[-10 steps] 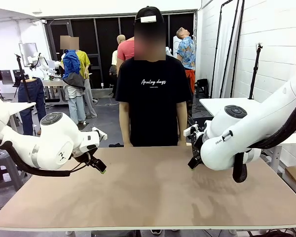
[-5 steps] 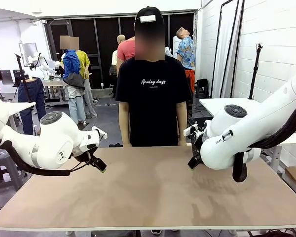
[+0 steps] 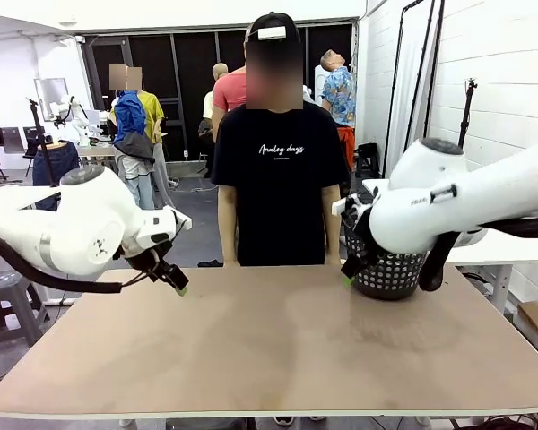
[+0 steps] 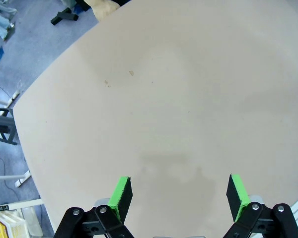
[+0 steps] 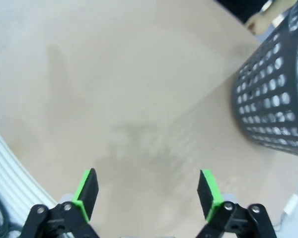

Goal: Fold the training pants.
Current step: Grab both ends of the Training pants handed by a person.

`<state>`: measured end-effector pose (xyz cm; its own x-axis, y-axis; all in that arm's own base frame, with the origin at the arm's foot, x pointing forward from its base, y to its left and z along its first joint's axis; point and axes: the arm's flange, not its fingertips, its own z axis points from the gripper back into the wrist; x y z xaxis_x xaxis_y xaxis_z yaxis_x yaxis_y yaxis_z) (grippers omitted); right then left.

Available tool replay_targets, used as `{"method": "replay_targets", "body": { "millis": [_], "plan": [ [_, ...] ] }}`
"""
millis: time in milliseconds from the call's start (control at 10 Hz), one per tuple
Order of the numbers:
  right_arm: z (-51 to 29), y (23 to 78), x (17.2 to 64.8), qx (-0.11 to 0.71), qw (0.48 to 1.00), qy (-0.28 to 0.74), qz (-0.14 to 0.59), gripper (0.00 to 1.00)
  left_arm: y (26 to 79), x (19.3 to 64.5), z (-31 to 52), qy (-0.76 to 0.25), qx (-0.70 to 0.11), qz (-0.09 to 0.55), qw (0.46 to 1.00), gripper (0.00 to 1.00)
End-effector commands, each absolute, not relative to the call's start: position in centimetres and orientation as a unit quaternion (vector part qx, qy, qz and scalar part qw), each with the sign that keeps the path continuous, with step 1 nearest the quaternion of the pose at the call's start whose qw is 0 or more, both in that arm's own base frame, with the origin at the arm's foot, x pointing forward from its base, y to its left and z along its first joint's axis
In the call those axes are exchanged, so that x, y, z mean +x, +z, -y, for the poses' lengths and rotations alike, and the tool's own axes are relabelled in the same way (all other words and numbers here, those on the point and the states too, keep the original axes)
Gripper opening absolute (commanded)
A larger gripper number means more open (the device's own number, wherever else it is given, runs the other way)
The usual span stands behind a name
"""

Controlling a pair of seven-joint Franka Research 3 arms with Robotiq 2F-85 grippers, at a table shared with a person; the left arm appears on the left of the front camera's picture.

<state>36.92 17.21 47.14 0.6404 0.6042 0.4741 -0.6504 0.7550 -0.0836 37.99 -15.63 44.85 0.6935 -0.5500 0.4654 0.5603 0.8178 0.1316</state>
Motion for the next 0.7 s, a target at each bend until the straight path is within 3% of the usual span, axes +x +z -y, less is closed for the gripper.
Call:
{"method": "replay_targets", "body": {
  "millis": [0,600],
  "plan": [
    [-16.4,49.0,36.7,0.047,0.897,0.361,0.251,1.0,47.5,37.2,16.3,-0.289,-0.018,0.236,0.928,1.0],
    [-16.3,53.1,34.8,0.025,0.879,0.379,0.288,1.0,53.5,34.2,16.5,-0.289,0.008,0.288,0.913,1.0]
  ]
}}
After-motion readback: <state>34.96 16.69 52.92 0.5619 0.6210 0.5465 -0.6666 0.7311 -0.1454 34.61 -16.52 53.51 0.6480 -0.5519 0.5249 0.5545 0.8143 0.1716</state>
